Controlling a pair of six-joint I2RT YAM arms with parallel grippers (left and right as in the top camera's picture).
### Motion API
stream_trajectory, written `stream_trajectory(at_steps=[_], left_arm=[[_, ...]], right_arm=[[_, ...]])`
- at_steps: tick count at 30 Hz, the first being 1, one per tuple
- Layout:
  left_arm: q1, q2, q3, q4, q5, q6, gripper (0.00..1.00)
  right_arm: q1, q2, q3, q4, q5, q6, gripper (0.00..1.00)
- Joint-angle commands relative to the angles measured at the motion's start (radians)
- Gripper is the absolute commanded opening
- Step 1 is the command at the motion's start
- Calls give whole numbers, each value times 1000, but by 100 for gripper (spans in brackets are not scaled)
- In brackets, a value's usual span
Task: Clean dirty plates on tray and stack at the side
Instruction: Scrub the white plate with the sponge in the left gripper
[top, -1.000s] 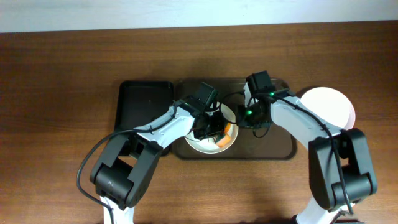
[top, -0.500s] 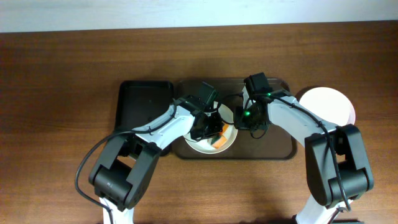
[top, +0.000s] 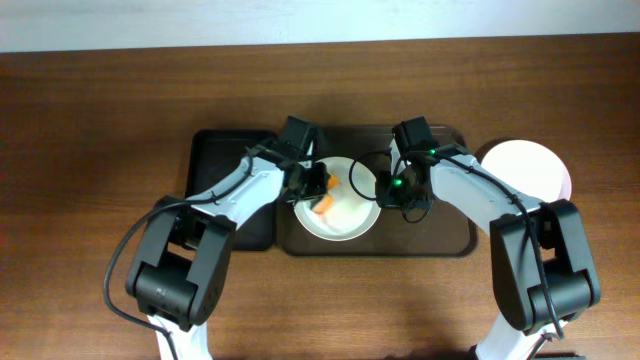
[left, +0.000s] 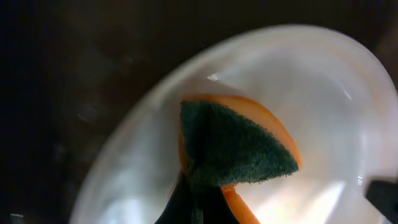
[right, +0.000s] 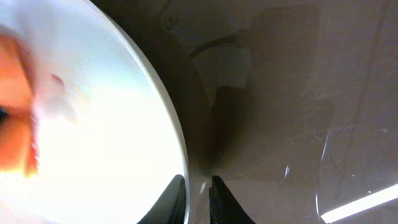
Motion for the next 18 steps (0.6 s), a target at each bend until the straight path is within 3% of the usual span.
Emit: stream_trajectory(at_steps=[1, 7, 18], left_arm=[[27, 25, 31, -51, -132, 172, 0], [27, -114, 80, -179, -132, 195, 0], [16, -100, 76, -43, 72, 139, 0]], right_arm=[[-2, 18, -12, -21, 57, 11, 15], [-2, 18, -12, -24, 57, 11, 15], [-2, 18, -12, -28, 57, 11, 15]])
